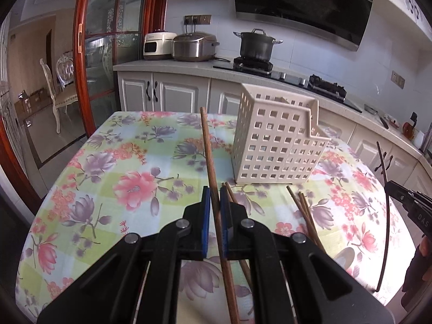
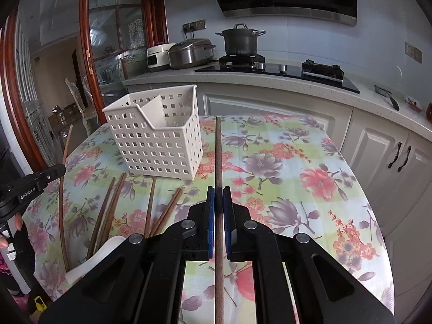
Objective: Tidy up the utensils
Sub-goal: 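Grasp a chopstick with the left gripper while the right gripper grasps another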
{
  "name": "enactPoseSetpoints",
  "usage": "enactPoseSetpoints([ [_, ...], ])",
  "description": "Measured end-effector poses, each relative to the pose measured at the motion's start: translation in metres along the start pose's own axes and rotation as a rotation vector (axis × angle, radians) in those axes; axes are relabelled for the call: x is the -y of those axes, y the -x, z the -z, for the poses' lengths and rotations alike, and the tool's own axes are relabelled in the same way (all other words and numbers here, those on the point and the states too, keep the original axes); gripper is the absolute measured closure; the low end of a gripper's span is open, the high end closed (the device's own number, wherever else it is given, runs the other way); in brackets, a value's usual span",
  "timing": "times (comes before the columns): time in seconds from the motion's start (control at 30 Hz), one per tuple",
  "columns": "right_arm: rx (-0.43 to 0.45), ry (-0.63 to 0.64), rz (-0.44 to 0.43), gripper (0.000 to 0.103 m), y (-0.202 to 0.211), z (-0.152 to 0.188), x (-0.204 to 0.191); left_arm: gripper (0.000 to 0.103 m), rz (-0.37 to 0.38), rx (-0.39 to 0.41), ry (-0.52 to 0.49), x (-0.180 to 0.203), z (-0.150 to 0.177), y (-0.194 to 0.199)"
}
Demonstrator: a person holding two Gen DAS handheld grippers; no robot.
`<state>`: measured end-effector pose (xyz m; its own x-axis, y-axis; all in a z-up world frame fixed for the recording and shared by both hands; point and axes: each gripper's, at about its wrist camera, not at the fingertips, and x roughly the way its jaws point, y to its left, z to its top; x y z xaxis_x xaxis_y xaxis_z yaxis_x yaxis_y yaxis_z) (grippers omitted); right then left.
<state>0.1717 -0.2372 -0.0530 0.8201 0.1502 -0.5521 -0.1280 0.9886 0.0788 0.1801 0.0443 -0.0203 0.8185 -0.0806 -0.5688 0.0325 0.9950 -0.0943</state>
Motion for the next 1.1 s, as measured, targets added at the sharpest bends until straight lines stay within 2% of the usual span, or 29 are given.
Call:
enactPoseSetpoints([
  [0.53,0.129,0.069,0.010,0.095,0.041,-0.018,-0.016,0.097,-0.010,0.151,-0.050,0.003,-0.013,0.051],
  [1.1,0.213,0.103,0.021,0.095,0.054,-0.036,-0.027,0.097,-0.016,0.207,-0.095,0.013,-0.027,0.060],
])
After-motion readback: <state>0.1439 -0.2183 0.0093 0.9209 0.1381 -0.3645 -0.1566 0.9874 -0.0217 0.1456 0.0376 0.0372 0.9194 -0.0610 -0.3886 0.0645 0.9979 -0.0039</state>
